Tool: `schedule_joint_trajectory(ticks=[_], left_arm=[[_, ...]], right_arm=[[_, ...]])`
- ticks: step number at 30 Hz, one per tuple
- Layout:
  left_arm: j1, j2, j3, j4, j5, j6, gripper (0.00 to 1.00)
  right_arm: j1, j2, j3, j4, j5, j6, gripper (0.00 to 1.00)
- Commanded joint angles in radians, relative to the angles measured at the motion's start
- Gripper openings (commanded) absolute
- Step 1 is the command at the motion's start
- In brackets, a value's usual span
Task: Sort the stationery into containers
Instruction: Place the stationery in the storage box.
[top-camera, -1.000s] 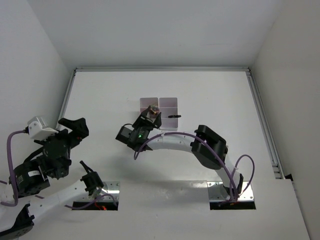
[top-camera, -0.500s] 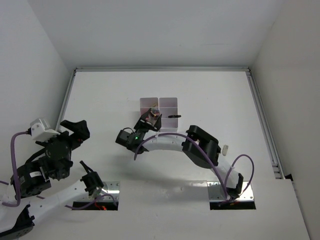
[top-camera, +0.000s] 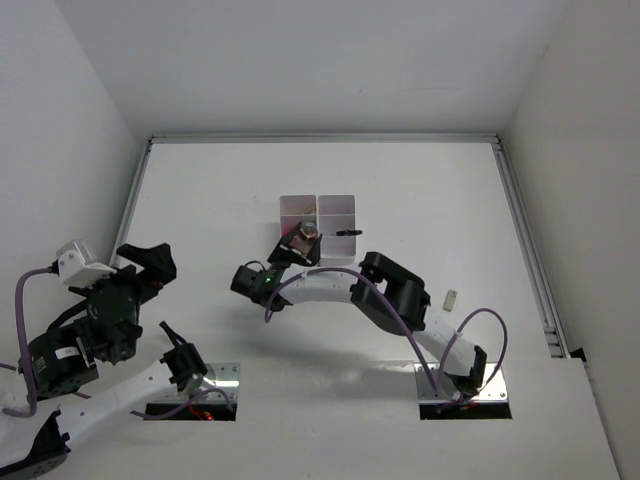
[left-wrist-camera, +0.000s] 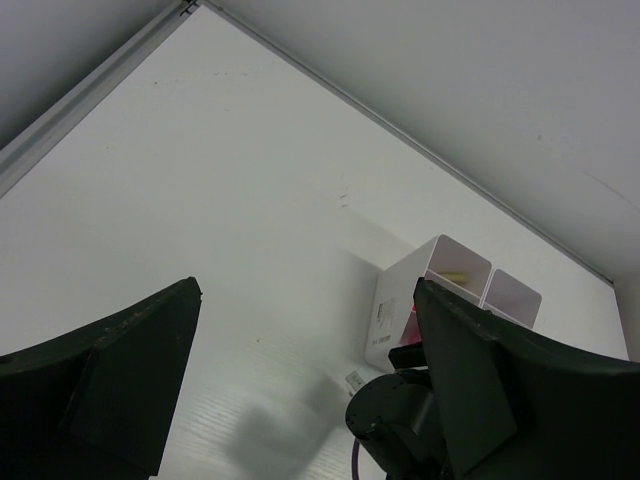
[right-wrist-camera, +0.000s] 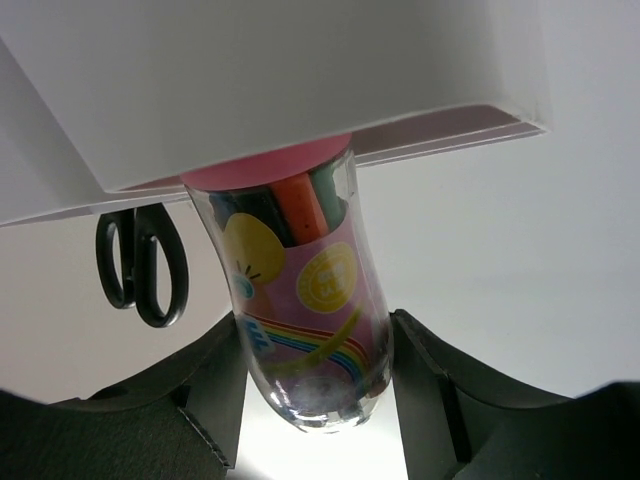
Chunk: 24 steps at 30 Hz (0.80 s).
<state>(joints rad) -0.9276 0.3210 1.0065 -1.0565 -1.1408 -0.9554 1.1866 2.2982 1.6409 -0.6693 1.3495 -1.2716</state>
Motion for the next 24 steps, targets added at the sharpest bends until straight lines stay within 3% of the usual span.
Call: schedule_joint_trajectory(ticks=[1, 2, 3, 9, 15, 21, 23, 24], left_arm=[[0.010, -0.017, -0.002, -0.008, -0.004, -0.006, 0.93], [0.010, -0.017, -0.002, -0.008, -0.004, -0.006, 0.93], [0.010, -0.017, -0.002, -0.008, -0.004, -0.006, 0.93], [0.010, -0.017, -0.002, -0.017, -0.004, -0.016, 0.93], [0.010, -0.017, -0.002, -0.017, -0.004, -0.025, 0.93], [0.010, 0.009, 0.029, -0.007, 0.006, -0.003, 0.93], [0.010, 0.023, 0.029, 0.003, 0.006, 0.017, 0.91], [0.010, 0.035, 0.041, 0.016, 0.016, 0.017, 0.88]], right_arm=[[-0.001, -0.006, 0.033, -0.039, 0.046, 0.046, 0.30], [-0.001, -0.006, 0.033, -0.039, 0.037, 0.058, 0.40], [-0.001, -0.006, 0.033, -0.052, 0.037, 0.058, 0.58], [-0.001, -0.006, 0.033, -0.085, 0.028, 0.080, 0.81], [0.019, -0.037, 0.091, -0.131, 0.028, 0.101, 0.81], [0.096, -0.059, 0.436, -0.381, -0.064, 0.231, 0.86], [0.096, -0.059, 0.600, -0.479, -0.120, 0.296, 0.71], [0.096, -0.094, 0.662, -0.492, -0.195, 0.317, 0.57]])
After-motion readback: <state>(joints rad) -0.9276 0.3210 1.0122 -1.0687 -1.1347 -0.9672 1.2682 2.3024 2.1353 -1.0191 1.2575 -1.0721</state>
